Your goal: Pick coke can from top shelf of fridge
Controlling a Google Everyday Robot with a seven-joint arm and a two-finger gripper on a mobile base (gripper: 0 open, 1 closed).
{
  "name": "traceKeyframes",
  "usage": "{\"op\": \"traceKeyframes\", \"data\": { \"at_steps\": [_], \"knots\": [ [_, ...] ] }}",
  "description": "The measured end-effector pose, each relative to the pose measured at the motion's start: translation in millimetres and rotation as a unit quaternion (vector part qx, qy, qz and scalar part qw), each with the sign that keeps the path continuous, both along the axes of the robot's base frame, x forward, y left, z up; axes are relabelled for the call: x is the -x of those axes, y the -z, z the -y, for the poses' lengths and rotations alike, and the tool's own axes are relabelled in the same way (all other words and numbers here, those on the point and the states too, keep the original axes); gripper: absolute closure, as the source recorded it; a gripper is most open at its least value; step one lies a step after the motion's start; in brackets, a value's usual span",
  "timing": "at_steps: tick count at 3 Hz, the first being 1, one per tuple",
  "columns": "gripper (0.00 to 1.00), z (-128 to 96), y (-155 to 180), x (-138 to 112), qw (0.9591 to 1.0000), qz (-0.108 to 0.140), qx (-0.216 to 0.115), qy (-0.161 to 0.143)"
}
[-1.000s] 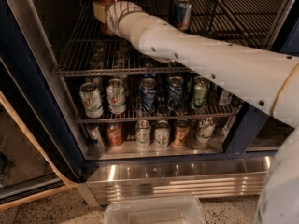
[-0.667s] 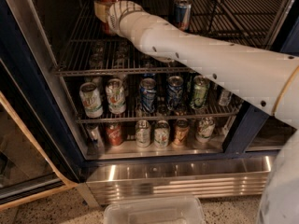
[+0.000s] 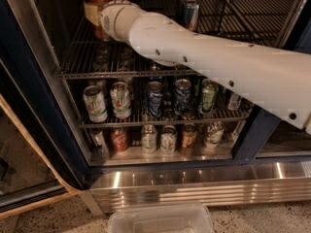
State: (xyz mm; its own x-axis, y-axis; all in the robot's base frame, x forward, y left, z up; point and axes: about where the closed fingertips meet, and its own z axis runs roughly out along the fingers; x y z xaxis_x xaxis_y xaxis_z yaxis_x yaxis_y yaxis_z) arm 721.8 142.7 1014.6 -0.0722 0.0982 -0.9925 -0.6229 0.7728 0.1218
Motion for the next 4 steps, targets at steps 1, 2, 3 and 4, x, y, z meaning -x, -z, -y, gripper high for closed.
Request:
{"op": "traceKeyframes", "data": {
  "at_steps": [1,2,3,4],
  "knots": [
    [1.0,-6.4,-13.9,54.3,0.9998,-0.009,0.01,-0.015],
    [1.0,-13.4,-38.0,105.6,0.9988,-0.003,0.031,-0.038],
    [1.0,-13.4,-38.0,105.6,0.9988,-0.003,0.031,-0.038],
    [1.0,-27.2,-37.7,121.5,0.9978,-0.004,0.036,-0.056]
  ]
}}
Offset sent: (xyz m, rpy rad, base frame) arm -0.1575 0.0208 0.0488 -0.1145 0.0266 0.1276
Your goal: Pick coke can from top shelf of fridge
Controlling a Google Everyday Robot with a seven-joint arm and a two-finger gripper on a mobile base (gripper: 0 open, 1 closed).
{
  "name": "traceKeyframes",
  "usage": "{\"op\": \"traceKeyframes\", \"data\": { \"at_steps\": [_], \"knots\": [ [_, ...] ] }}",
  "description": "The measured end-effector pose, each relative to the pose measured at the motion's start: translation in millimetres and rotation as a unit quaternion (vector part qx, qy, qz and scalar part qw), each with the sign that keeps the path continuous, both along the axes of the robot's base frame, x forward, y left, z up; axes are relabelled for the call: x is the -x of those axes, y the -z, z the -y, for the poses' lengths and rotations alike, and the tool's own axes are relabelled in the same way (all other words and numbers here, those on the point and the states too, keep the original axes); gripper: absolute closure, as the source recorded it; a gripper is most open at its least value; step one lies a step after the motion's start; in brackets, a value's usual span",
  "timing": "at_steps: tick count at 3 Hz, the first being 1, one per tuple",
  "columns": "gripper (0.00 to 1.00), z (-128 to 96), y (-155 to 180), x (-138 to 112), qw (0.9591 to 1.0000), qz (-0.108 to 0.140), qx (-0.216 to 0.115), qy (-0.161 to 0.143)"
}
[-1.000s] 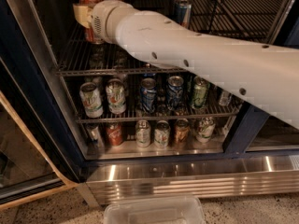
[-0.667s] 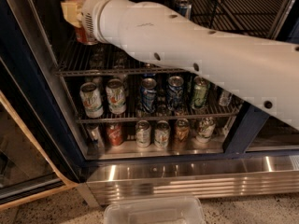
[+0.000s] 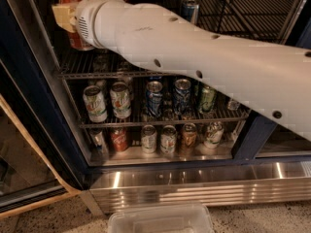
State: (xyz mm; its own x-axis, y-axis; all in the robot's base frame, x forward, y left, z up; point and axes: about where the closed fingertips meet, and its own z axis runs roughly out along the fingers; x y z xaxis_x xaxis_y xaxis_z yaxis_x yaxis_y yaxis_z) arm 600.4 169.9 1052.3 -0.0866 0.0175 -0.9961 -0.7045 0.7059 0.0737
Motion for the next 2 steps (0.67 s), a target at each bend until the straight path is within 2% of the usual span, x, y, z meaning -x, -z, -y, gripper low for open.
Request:
{"op": "traceKeyframes", "data": {
  "at_steps": [1,2],
  "knots": [
    [1.0,-23.2,-11.1,35.6,0.9997,0.001,-0.006,-0.024],
    [1.0,-46.1,-24.2,81.4,0.9986,-0.01,-0.012,-0.05]
  ]
}}
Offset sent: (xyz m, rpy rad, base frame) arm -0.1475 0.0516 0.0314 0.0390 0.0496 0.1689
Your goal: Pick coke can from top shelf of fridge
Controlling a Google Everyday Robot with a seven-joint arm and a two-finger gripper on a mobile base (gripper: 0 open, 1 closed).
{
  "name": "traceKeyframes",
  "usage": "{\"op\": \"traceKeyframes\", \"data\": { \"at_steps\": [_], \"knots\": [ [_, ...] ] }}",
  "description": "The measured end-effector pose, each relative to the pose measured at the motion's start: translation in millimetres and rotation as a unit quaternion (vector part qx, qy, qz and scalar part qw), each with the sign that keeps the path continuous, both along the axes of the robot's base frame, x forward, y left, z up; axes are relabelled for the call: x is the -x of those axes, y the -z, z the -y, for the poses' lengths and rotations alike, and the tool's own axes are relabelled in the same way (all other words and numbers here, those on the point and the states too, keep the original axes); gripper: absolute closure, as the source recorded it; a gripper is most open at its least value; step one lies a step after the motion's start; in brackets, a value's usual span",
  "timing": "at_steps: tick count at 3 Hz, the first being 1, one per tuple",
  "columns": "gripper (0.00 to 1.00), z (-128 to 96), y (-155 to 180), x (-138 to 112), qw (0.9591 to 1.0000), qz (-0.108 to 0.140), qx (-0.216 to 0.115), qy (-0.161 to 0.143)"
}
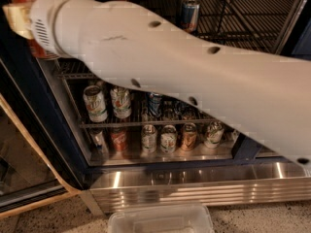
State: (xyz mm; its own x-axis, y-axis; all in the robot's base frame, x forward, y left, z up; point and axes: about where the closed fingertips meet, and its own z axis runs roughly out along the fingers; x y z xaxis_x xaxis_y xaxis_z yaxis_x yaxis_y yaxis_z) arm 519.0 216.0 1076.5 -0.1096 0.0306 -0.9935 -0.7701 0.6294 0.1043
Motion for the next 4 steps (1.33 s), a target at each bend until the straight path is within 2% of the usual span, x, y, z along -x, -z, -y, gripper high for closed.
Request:
{"op": "traceKeyframes", "data": {
  "at_steps": [1,2,3,4],
  "knots": [
    [1.0,-17.1,-22.9,32.3,0.9991,-0.012,-0.04,-0.006],
    [1.0,0.1,-48.1,59.8,0.9974,0.001,-0.067,0.028],
    [1.0,9.2,-60.6,76.8,0.9966,0.016,-0.069,0.042],
    [1.0,9.5,-59.8,77.1,0.9966,0.017,-0.069,0.042]
  ]
}}
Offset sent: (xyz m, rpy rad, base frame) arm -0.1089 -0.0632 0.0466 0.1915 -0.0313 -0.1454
